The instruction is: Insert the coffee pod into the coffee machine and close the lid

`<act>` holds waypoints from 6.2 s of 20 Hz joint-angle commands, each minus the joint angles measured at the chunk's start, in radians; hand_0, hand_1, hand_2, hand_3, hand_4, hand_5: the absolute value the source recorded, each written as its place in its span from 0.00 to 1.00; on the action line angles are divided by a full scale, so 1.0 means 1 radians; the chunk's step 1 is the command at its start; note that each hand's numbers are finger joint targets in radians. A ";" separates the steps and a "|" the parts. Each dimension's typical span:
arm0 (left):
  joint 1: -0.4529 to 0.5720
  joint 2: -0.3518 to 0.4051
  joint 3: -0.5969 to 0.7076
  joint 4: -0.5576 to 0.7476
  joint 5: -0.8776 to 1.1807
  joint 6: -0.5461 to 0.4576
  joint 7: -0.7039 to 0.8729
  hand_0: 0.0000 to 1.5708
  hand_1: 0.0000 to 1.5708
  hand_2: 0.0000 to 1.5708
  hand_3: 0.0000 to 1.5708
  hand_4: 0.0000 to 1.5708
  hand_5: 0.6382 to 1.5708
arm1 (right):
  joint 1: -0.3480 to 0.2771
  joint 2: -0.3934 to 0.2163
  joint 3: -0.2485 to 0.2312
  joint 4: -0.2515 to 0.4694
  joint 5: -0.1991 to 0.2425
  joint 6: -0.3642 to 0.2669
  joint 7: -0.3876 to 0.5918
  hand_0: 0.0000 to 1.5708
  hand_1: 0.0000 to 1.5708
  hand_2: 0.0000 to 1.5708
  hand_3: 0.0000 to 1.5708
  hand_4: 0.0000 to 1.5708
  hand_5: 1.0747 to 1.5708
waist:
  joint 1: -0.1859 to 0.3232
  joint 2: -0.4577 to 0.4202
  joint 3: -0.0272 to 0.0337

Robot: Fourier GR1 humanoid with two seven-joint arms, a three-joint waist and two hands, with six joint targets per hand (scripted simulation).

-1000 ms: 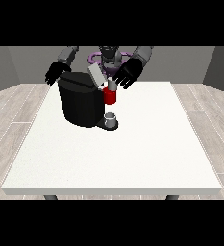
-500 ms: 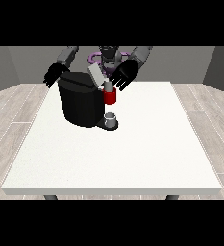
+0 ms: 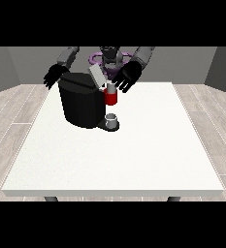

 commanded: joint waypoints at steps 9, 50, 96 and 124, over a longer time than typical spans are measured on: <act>-0.010 -0.022 -0.003 0.013 -0.014 -0.010 0.012 0.76 0.76 0.79 0.73 0.30 1.00 | -0.014 0.001 -0.007 0.016 0.005 -0.011 -0.024 0.00 0.00 0.00 0.00 0.28 1.00 | -0.003 0.028 -0.0001; 0.059 -0.018 -0.045 -0.022 -0.097 -0.099 -0.025 0.00 0.00 0.00 0.00 0.00 1.00 | 0.045 -0.006 -0.054 0.090 -0.031 -0.016 -0.037 0.00 0.00 0.00 0.00 0.23 1.00 | 0.078 -0.100 -0.0001; 0.778 -0.427 0.076 -0.500 0.642 -0.106 0.043 0.00 0.00 0.00 0.00 0.00 1.00 | -0.032 -0.153 -0.025 0.028 -0.035 0.210 0.108 0.00 0.00 0.00 0.00 0.00 1.00 | 0.453 -0.381 0.0001; 0.920 -0.341 0.063 -0.724 0.656 -0.066 0.004 0.00 0.00 0.00 0.00 0.00 1.00 | -0.320 -0.106 -0.011 0.282 0.055 0.211 0.032 0.00 0.00 0.00 0.00 0.03 1.00 | 0.391 -0.170 -0.0005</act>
